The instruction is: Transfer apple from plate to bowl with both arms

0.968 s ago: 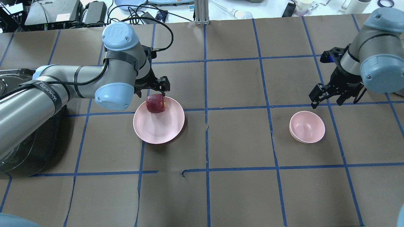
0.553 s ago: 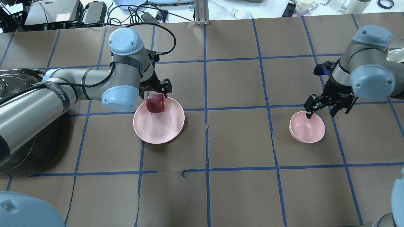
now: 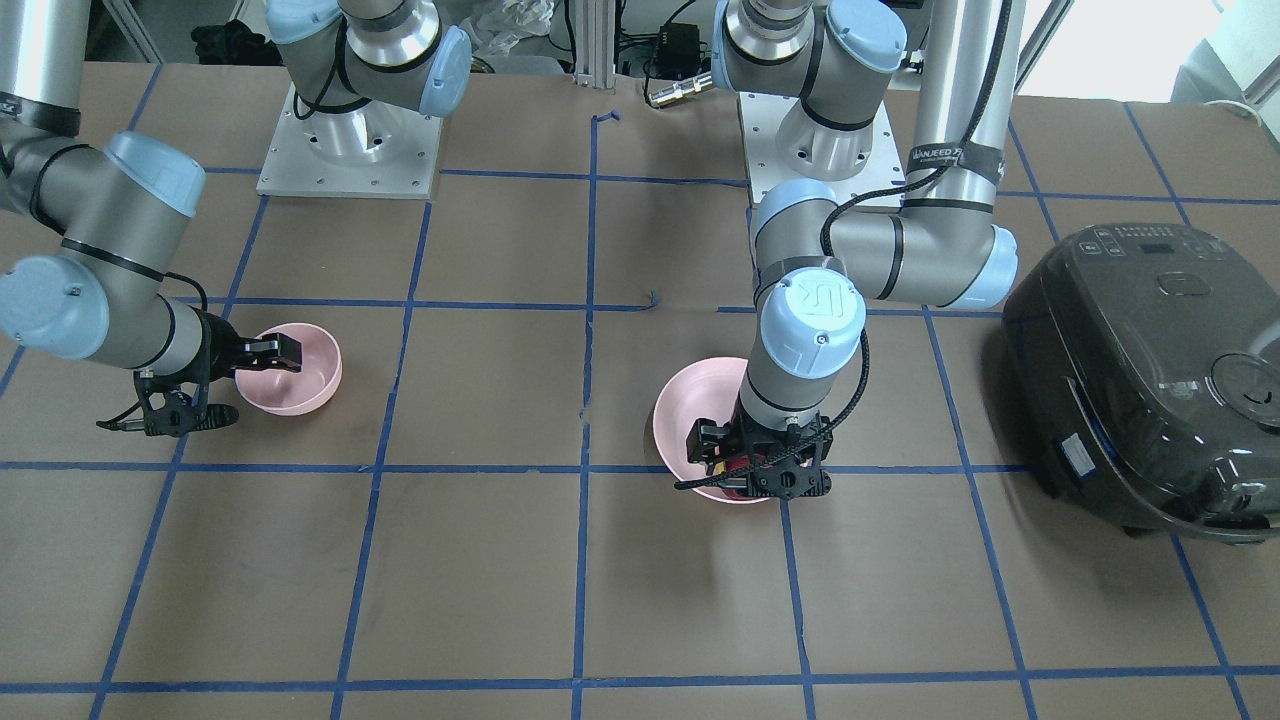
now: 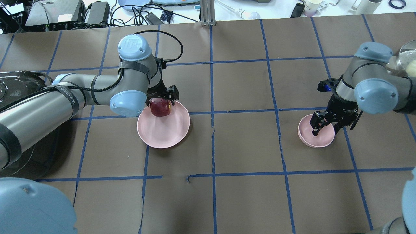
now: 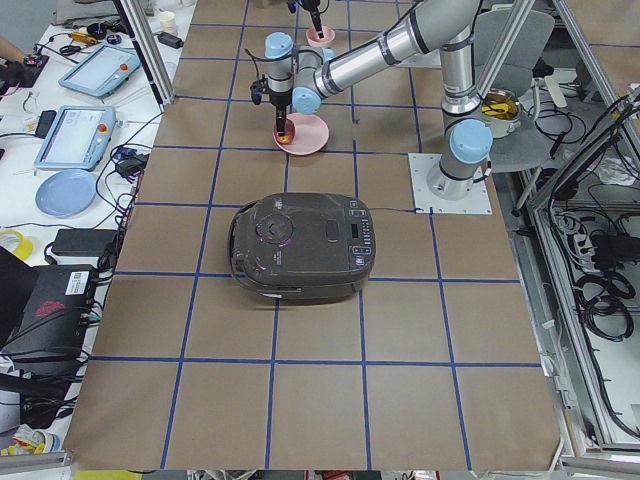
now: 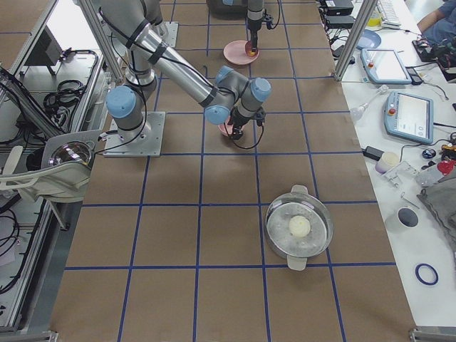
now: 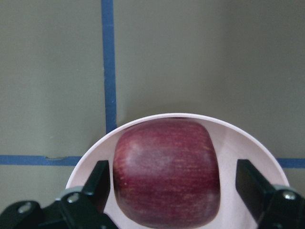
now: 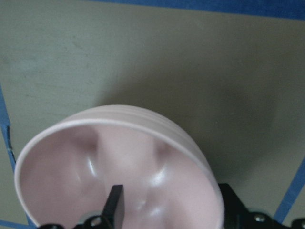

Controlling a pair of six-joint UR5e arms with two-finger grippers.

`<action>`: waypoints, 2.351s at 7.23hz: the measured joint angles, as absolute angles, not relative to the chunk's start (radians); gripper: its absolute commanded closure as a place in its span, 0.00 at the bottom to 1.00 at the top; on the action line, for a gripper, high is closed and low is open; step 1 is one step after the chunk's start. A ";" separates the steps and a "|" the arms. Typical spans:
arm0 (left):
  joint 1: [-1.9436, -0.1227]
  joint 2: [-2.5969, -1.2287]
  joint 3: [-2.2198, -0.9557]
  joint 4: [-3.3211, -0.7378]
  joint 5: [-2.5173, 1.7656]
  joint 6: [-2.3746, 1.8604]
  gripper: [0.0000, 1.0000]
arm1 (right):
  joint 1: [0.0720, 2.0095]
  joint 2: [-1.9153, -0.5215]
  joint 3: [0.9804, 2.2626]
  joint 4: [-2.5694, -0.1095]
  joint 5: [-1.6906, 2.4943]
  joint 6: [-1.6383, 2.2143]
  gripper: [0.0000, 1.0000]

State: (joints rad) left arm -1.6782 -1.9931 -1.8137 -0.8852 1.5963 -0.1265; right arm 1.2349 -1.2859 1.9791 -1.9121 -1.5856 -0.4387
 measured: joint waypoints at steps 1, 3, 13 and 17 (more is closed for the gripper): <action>-1.678 -2.000 -1.813 -0.882 1.597 -0.124 0.20 | 1.235 -1.287 1.979 -1.910 -1.588 -0.436 1.00; -1.678 -2.005 -1.814 -0.871 1.603 -0.121 0.48 | 1.235 -1.296 1.972 -1.893 -1.591 -0.428 1.00; -1.703 -1.858 -1.799 -0.891 1.576 -0.114 0.72 | 1.529 -1.288 1.962 -1.909 -1.356 -0.049 0.95; -1.767 -1.838 -1.792 -0.900 1.553 -0.180 0.74 | 1.531 -1.289 1.963 -1.928 -1.351 -0.044 0.00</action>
